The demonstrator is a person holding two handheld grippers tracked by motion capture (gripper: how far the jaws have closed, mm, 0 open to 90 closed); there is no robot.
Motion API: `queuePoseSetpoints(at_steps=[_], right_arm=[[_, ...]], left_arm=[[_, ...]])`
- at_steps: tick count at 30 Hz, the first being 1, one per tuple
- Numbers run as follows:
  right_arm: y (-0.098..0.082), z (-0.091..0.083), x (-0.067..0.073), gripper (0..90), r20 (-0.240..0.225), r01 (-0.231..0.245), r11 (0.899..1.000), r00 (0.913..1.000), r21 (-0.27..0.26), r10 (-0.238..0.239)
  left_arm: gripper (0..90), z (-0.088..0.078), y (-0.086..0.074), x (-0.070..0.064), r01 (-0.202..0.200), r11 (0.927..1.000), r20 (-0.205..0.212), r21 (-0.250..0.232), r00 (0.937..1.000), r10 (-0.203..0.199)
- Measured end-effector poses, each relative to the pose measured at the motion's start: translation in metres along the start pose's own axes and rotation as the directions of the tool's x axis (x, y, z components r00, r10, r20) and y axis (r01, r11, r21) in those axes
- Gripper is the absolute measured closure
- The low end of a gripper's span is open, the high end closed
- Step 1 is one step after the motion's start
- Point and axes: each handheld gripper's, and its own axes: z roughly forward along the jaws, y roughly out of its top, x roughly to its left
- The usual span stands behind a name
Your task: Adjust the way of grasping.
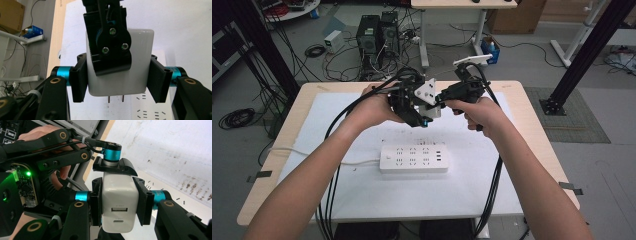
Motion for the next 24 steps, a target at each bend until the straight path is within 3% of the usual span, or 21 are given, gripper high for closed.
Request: queuePoseSetpoints(at_steps=[11,13,17,19,21,24], right_arm=[[-0.002,0.002,-0.004,62.3,-0.006,-0.021,1.000,0.9998,0.004,0.021],[-0.002,0.002,-0.004,62.6,0.006,-0.012,1.000,0.9999,0.005,0.012],[-0.002,0.003,-0.004,62.7,-0.010,-0.002,1.000,0.9999,0.016,0.002],[-0.002,0.001,-0.004,62.6,-0.006,0.010,1.000,0.9999,0.016,-0.010],[-0.001,-0.003,-0.002,62.6,0.037,0.023,1.000,0.9990,0.011,-0.024],[0.001,-0.012,-0.002,62.6,0.077,0.032,0.999,0.9965,0.010,-0.032]], left_arm=[[42.0,0.004,0.000,0.000,0.003,0.9999,0.005,0.014,1.0000,-0.003],[41.7,0.004,-0.001,0.001,0.002,0.9998,0.022,0.018,0.9998,-0.002],[37.1,0.003,-0.002,0.000,0.031,0.9990,-0.008,0.034,0.9995,-0.030],[31.3,0.002,-0.007,0.003,0.052,0.9957,-0.008,0.077,0.9986,-0.051],[30.8,0.000,-0.013,0.005,0.073,0.9905,-0.013,0.117,0.9973,-0.072],[28.6,-0.005,-0.024,0.008,0.138,0.9789,0.009,0.151,0.9900,-0.141]])
